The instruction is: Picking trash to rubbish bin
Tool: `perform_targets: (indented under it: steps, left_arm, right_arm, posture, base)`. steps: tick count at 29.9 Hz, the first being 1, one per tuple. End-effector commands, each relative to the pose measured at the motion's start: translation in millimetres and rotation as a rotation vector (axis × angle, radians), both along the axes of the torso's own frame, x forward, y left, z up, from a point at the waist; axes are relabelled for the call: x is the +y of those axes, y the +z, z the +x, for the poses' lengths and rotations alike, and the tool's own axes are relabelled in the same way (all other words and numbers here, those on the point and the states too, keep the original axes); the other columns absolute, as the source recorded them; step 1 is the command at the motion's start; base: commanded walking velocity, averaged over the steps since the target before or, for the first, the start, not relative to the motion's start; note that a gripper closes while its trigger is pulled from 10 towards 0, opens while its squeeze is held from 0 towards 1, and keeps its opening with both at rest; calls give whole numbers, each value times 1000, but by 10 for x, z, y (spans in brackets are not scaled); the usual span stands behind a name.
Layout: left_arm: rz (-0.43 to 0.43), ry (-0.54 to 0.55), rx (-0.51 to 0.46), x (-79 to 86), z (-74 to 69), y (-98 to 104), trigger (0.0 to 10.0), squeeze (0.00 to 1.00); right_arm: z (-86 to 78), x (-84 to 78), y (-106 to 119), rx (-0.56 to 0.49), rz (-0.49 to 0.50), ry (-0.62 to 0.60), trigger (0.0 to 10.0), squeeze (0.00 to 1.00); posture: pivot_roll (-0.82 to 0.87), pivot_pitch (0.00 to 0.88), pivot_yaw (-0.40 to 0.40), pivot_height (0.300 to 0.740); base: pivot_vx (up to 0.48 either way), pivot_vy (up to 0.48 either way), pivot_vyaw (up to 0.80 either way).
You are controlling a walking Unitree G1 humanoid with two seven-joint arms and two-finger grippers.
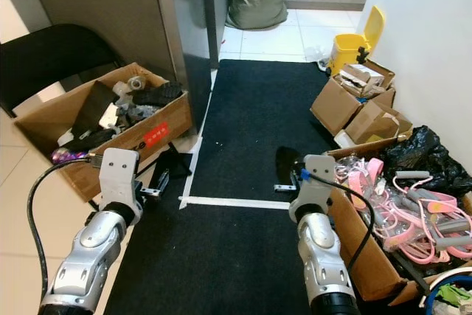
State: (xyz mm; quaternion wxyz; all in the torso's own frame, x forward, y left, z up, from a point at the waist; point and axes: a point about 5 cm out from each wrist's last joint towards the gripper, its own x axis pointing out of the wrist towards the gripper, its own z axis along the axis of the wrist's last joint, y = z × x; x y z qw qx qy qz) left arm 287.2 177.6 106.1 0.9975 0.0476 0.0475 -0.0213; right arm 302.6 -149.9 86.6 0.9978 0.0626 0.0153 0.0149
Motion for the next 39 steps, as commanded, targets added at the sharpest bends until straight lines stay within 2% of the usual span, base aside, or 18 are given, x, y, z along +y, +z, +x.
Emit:
perform_targets:
  steps: [1, 21, 32, 39]
  left_arm:
    - [12, 8, 15, 39, -8, -22, 10000, 0]
    - [18, 9, 13, 47, -6, -17, 10000, 0]
    - [21, 7, 12, 63, -9, -9, 10000, 0]
    - [20, 13, 9, 75, -10, -8, 10000, 0]
  right_arm:
    - [-1, 33, -19, 8, 4, 9, 10000, 0]
    - [14, 53, -15, 10, 6, 14, 10000, 0]
    - [2, 135, -20, 2, -40, 71, 10000, 0]
    - [21, 167, -15, -4, -45, 84, 10000, 0]
  posture:
    - [-28, 107, -8, 740]
    - [-24, 110, -15, 740]
    - [-18, 98, -9, 740]
    - [-17, 85, -5, 740]
  base:
    - [292, 0, 0]
    - [288, 0, 0]
    - [289, 0, 0]
    - [288, 0, 479]
